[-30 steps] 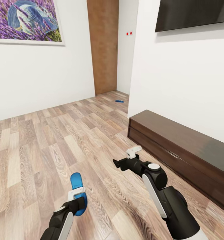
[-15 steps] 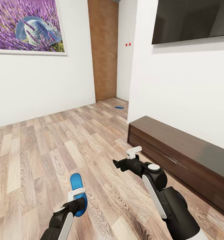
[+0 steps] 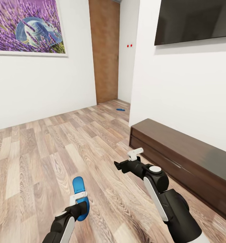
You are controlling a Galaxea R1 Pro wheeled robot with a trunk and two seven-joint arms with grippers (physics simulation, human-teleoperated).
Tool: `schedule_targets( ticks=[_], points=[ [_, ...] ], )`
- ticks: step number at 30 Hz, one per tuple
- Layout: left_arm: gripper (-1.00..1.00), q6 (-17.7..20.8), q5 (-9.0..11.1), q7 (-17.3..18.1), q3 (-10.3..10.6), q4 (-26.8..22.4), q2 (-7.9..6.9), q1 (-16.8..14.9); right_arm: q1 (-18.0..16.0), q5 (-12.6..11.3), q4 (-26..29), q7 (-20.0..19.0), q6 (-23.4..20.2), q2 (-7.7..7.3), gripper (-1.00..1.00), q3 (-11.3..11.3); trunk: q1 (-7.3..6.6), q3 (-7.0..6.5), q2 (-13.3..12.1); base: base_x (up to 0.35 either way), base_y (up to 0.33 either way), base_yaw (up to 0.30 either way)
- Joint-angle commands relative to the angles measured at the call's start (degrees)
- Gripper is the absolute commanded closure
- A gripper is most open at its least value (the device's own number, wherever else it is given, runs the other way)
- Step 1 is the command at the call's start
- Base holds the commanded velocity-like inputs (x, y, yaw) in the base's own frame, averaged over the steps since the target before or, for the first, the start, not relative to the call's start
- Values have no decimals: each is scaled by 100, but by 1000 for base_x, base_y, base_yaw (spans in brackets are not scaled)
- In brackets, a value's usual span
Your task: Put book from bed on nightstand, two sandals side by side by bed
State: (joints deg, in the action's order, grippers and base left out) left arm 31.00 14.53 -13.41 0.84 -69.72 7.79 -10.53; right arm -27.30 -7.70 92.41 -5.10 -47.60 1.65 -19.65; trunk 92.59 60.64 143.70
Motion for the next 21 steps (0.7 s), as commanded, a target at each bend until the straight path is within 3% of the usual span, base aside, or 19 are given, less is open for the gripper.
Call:
schedule_targets(
  ticks=[1,15,21],
  points=[
    [100,14,59,-50,10,4,-2,-2,-4,-23,5,1,-29,2,-100,9,2,6,2,271,96,0],
    [100,-6,58,-48,13,271,-6,-9,-4,-10,5,39,7,22,-100,69,2,6,2,308,115,0],
    [100,-6,58,-48,4,358,-6,-11,-4,11,5,59,634,31,-100,44,2,6,2,310,117,0]
  ],
)
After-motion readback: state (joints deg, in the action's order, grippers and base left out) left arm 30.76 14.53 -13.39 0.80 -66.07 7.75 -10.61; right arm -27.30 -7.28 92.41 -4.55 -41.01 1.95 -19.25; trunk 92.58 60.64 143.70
